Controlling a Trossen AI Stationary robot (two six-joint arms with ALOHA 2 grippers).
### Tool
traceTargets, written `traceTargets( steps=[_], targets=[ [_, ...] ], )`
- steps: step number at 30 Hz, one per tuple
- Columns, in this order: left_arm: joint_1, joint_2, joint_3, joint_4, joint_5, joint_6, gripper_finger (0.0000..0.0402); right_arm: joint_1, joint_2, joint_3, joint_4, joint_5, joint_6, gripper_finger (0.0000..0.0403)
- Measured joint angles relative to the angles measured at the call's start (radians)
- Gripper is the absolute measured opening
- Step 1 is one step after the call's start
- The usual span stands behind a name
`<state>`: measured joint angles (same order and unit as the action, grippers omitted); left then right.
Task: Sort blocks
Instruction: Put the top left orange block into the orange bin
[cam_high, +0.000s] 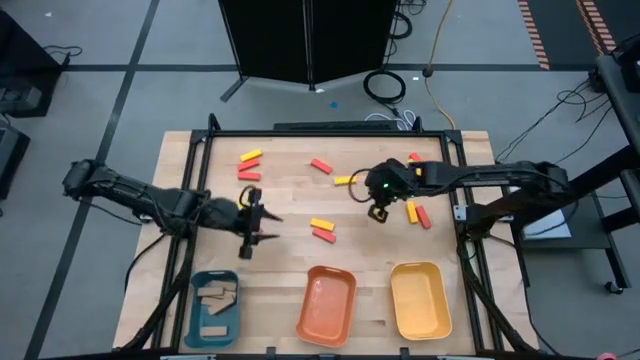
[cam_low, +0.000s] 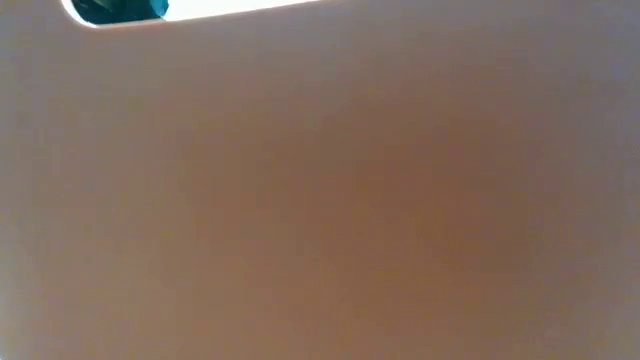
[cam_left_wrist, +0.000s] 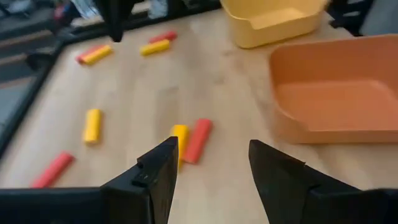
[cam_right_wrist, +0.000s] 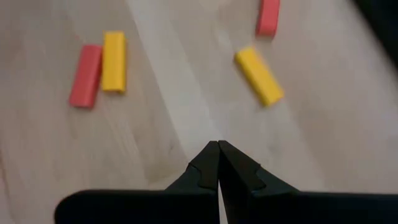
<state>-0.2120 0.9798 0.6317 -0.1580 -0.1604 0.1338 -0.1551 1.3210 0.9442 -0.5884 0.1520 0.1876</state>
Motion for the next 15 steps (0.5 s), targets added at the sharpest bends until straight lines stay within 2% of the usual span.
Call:
traceTargets(
  steps=[4,7,10,13,15],
  targets=[
    [0.177,-0.011,-0.016,0.012,0.079,0.124,0.0194,-0.011,-0.094,-0.061,0.144,-0.002,-0.199,0.0000],
    [0.351,-0.015,-0.024,0.078,0.241,0.169,0.0194,-0.063,-0.163,-0.130,0.316,-0.066,-0.350,0.0000],
    [0.525,-0.014,-0.035,0.113,0.418,0.166,0.0194,-0.149,-0.215,-0.190,0.426,-0.268,-0.431,0.0000],
    [0.667,-0.015,-0.050,0.155,0.562,0.163,0.0194,-0.258,-0.235,-0.230,0.508,-0.501,-0.442,0.0000],
    [0.750,-0.014,-0.053,0.157,0.642,0.166,0.0194,-0.330,-0.233,-0.242,0.550,-0.594,-0.438,0.0000]
  ],
)
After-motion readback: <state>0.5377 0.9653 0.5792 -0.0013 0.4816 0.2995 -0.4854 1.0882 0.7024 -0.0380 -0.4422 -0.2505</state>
